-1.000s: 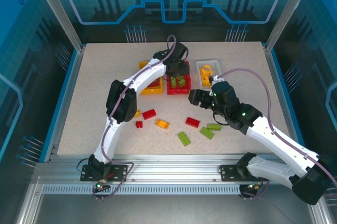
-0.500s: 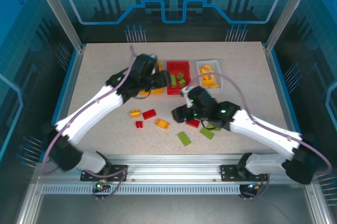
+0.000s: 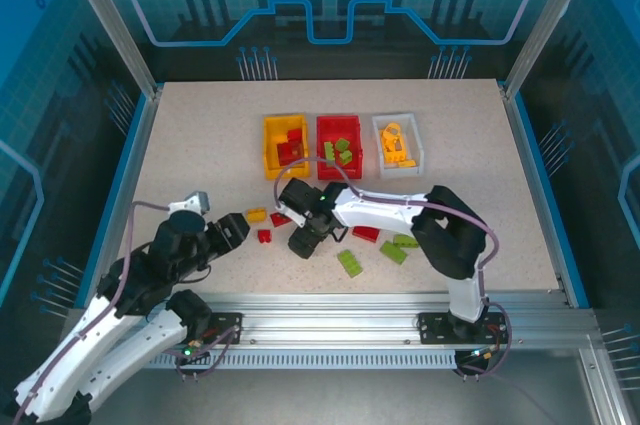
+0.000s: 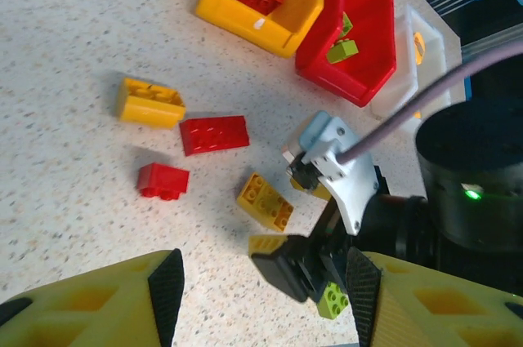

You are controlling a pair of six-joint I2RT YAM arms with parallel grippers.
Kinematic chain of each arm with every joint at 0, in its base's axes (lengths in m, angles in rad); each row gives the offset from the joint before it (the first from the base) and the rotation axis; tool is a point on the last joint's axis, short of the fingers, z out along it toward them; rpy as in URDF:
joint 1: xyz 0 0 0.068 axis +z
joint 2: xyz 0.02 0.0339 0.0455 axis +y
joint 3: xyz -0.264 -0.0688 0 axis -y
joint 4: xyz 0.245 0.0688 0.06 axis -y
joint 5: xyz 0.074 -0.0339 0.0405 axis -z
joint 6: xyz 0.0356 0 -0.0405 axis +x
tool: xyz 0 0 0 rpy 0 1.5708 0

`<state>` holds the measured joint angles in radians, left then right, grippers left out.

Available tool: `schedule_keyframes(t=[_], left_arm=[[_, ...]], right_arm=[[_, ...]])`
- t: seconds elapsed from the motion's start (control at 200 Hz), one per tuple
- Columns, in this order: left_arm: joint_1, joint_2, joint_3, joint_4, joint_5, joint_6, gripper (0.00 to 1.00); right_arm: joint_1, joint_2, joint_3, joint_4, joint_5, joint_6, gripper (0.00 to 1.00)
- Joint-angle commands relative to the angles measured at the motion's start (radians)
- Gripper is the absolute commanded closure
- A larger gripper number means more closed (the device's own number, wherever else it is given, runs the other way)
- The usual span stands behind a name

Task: Sort the legos into containers by color

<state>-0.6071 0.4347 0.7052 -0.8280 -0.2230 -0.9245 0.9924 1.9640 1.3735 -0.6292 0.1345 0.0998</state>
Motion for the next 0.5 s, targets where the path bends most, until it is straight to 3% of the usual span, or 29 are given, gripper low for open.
schedule_keyframes(t=[0.0,0.12,0.35,0.495], left_arm=[[-0.004,-0.032,-0.016,-0.082,-0.032,-0.042,0.41],[-0.006,-0.018,-0.016,-0.064,-0.019,-0.041,0.41],[-0.005,0.045,-0.011,0.026,0.032,-0.008,0.41],[-0.005,0.145,-0.011,0.172,0.148,0.022,0.41]], right_arm=[[0.0,0.059,0.056,-0.067,0.034,-0.035,0.22],[-0.005,0.099,0.085,-0.067,0.054,-0.024,0.34],[-0.006,0.057,0.06,-0.035,0.094,0.025,0.67],[-0.059,-0.128,-0.02,-0.027,0.149,0.1,0.73]])
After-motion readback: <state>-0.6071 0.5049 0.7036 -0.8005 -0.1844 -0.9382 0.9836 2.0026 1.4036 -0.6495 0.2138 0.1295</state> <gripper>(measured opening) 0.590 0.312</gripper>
